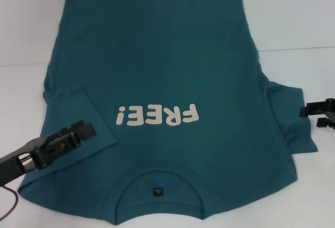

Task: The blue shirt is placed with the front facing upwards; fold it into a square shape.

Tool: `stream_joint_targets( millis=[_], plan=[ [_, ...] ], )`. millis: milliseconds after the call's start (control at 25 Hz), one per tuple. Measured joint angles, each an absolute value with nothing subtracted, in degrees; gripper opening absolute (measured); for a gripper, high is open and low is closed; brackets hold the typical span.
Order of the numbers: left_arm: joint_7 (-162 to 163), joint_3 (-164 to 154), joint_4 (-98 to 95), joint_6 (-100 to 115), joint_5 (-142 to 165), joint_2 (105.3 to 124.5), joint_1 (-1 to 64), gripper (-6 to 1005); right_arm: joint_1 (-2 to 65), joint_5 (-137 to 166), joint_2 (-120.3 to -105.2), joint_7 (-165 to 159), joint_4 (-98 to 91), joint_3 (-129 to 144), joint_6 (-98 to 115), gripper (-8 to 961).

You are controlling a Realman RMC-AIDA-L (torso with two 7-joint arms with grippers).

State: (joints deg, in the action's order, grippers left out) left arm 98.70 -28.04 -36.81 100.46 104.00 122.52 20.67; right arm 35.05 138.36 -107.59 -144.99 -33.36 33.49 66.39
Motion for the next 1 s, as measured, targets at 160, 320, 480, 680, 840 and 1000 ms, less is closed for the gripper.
stream_joint_targets(
  millis=[160, 320, 480, 680, 840, 1000],
  plan=[
    [98.6, -28.0, -36.8, 100.3, 103.9, 122.6, 20.8, 720, 36.0, 138.4, -107.61, -145.0, -31.6, 33.5, 65.1, 597],
    [98.6, -28.0, -36.7, 100.3, 103.9, 122.63, 20.9, 721, 36.5, 138.4, -107.6, -145.0, -30.7, 34.0, 64.0, 586],
    [98.5, -28.0, -36.7, 100.3, 103.8, 122.62, 20.8, 720, 36.8, 138.4, -107.6, -145.1, -30.2, 34.3, 63.3, 574],
    [98.5, -28.0, -36.6, 100.2, 103.8, 122.6, 20.8, 720, 37.2, 138.4, -107.77, -145.0, -29.7, 34.3, 62.5, 560],
    [98.4, -28.0, -36.2, 100.2, 103.8, 122.6, 20.8, 721, 37.6, 138.4, -107.97, -145.0, -29.5, 34.5, 62.1, 548],
    [98.3, -27.8, -36.1, 100.1, 103.8, 122.6, 20.8, 721, 38.2, 138.4, -107.99, -145.5, -29.5, 36.4, 62.1, 537]
  ],
)
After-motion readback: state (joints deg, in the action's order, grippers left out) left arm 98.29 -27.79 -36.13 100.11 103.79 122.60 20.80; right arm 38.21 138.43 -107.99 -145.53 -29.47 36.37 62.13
